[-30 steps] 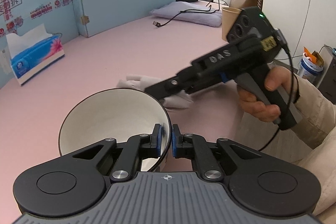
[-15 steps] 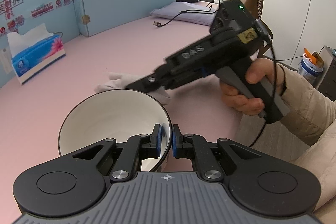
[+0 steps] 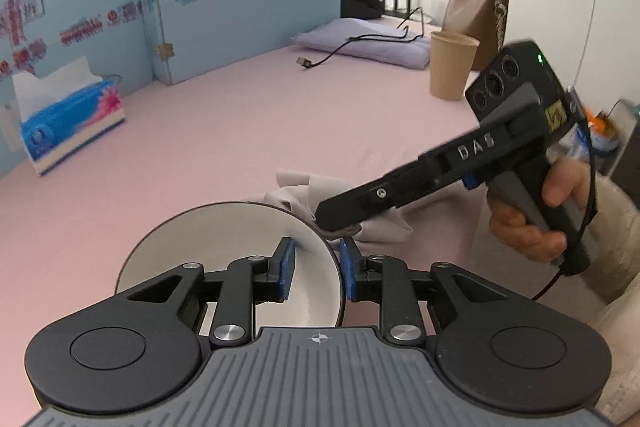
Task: Clean bowl
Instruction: 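Keep rubbing the bowl's outer wall with the cloth in the right gripper while the left gripper holds it tilted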
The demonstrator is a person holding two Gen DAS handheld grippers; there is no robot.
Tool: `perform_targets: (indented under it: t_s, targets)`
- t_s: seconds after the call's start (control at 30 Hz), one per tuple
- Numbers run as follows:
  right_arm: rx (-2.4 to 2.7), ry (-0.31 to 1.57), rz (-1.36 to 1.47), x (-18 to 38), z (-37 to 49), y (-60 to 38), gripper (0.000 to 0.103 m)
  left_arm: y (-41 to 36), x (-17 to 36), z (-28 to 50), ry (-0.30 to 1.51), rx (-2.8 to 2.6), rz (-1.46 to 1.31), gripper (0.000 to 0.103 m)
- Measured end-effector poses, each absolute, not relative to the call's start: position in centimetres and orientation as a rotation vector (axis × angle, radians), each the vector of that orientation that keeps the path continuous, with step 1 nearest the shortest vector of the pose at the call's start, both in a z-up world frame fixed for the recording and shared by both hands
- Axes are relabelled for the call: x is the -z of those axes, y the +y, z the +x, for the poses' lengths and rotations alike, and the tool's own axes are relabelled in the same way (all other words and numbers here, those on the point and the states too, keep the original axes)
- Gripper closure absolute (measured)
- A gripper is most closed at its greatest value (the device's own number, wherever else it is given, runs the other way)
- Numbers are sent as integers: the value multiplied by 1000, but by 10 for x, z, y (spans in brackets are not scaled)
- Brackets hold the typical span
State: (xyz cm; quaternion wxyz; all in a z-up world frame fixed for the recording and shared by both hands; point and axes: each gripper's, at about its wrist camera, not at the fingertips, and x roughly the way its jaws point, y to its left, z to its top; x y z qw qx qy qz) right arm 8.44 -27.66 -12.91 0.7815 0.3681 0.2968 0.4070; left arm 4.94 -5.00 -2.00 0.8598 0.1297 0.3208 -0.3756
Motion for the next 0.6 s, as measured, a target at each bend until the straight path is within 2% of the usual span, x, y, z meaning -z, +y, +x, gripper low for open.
perform_targets:
  t_s: [0.13,0.27,0.6]
  targets:
    - [-870,643,791,133,82,-270,92,-49,19,47,670,806,292,76]
    - [-867,650,794,132,89,-266,92,-40,21,37,663,830,296,84]
    - [-884,686,757,125,120,-253,92,-32,25,28,669,840,314,86]
